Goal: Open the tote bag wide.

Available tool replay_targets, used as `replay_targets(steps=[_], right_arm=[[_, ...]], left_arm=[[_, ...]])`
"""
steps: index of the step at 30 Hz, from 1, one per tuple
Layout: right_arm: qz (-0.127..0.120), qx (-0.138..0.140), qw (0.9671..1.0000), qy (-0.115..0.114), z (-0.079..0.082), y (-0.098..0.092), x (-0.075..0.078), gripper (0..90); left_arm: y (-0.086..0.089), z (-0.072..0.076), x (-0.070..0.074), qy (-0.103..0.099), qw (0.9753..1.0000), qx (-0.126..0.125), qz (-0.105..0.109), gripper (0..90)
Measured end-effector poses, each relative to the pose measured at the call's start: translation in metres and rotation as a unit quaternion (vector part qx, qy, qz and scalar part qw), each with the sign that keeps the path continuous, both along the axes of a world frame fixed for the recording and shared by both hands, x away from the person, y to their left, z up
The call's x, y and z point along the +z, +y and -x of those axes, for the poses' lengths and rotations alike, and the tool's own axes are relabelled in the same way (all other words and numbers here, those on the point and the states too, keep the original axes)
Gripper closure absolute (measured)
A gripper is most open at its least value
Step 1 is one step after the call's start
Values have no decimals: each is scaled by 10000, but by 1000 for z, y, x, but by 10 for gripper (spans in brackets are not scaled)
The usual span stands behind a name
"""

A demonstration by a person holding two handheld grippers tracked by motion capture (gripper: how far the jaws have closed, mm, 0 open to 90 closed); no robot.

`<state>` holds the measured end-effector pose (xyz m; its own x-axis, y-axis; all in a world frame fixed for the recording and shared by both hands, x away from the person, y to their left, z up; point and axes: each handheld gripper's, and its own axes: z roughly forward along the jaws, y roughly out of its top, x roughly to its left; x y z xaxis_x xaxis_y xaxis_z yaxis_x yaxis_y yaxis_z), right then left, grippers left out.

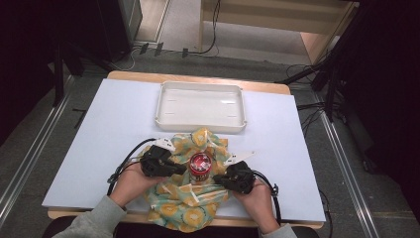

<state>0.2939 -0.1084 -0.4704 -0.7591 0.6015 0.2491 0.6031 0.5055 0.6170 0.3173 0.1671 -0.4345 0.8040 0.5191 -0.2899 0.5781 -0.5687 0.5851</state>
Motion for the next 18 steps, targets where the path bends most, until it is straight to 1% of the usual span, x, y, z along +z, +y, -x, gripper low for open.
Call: replay_targets(steps=[4,8,10,12,13,14,15,16,18], right_arm=[[-3,-12,10000,2,0,0,0,900],[-14,-21,10000,3,0,1,0,900],[-24,-14,10000,3,-1,2,0,895],[-28,1,10000,18,0,3,0,895],[-15,9,10000,4,0,3,0,895],[-20,10,10000,33,1,4,0,896],[-17,12,10000,33,2,4,0,898],[-3,25,10000,21,2,4,0,900],[17,42,10000,22,2,4,0,900]], left_arm=[[-2,-10,-12,12,9999,111,-62,863],[-6,-26,-20,25,9994,349,-65,864],[-9,-32,-22,-18,9992,369,-141,863],[-13,-40,-24,-72,9985,483,-231,863],[-13,-45,-25,-63,9982,567,-164,864],[-13,-49,-26,-79,9980,609,-156,863],[-14,-52,-26,-91,9977,668,-105,864],[-13,-54,-27,-121,9976,667,-113,864],[-12,-60,-28,-122,9968,791,-29,869]])
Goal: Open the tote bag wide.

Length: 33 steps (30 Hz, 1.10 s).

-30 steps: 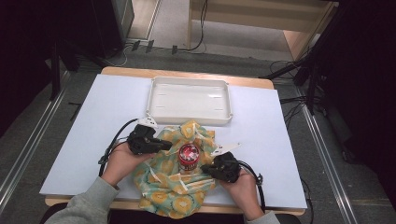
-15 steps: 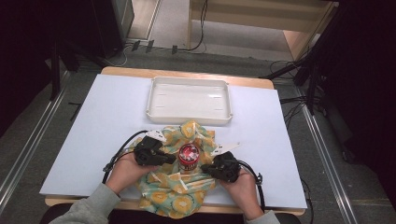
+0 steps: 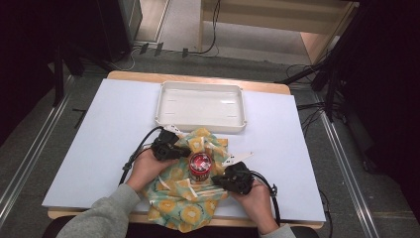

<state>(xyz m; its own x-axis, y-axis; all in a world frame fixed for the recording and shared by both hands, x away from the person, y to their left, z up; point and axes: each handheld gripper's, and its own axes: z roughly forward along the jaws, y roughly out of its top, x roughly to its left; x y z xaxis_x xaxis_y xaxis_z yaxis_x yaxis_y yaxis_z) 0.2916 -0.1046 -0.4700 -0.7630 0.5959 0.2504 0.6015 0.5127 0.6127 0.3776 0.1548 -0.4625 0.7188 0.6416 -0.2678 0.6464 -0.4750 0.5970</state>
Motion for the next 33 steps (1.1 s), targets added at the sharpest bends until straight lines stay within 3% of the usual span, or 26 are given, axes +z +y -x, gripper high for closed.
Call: replay_targets(steps=[15,26,29,33], right_arm=[[112,-19,9999,-25,21,-9,1,900],[334,100,9994,-64,36,-23,3,900],[294,52,9995,77,34,-24,4,900],[-87,34,10000,-26,29,-23,13,900]], left_arm=[[13,-15,0,-255,9989,376,-89,873],[24,-22,0,-226,9970,734,-37,880],[25,-21,1,-124,9976,686,21,871],[21,-14,7,-79,9987,498,-24,863]])
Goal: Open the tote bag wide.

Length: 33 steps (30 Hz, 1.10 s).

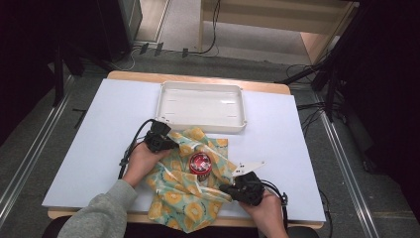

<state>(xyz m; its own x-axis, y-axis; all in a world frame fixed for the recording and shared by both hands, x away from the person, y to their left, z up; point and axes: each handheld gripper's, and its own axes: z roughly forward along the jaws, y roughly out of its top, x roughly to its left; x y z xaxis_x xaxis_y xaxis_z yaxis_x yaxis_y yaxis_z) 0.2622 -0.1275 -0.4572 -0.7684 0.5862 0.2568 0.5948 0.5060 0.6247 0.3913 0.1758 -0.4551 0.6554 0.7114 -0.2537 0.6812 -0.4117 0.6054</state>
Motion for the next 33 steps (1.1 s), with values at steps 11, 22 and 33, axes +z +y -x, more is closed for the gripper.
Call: replay_targets(steps=[11,22,33], right_arm=[[-101,5,9990,-426,-8,6,27,900],[-198,-124,9987,-444,-40,11,35,900],[-114,-263,9989,-364,-70,20,25,900]], left_arm=[[-4,28,25,-61,9993,-364,45,861],[-5,60,37,-56,9975,-665,237,862],[-13,81,23,150,9956,-901,191,862]])
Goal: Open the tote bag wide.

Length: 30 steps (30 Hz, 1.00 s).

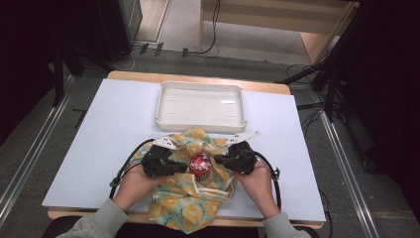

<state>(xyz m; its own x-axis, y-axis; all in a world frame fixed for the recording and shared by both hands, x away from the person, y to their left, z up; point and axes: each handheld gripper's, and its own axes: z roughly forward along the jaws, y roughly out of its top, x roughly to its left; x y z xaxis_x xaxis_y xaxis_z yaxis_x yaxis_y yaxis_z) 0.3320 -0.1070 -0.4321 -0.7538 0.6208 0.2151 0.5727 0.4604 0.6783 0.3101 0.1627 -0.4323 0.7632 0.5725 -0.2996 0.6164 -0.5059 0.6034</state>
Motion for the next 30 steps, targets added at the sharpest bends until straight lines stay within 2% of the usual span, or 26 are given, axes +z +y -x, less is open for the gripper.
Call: replay_targets(steps=[3,6,16,24,27,30], right_arm=[[10,-13,10000,23,-6,4,-3,900],[42,-9,10000,31,-11,7,-3,900],[-196,100,9997,-139,-20,14,24,900],[-280,399,9984,-303,-25,36,42,900],[-232,516,9979,-328,-28,47,39,900],[-142,576,9981,-141,-37,53,25,900]], left_arm=[[-1,6,-3,34,9999,-93,-22,862],[-2,12,-6,49,9998,-174,70,862],[-2,30,-14,151,9992,-292,222,862],[-9,39,-23,252,9985,-479,104,862],[-9,40,-24,246,9983,-511,101,862],[-8,41,-25,226,9983,-519,129,858]])
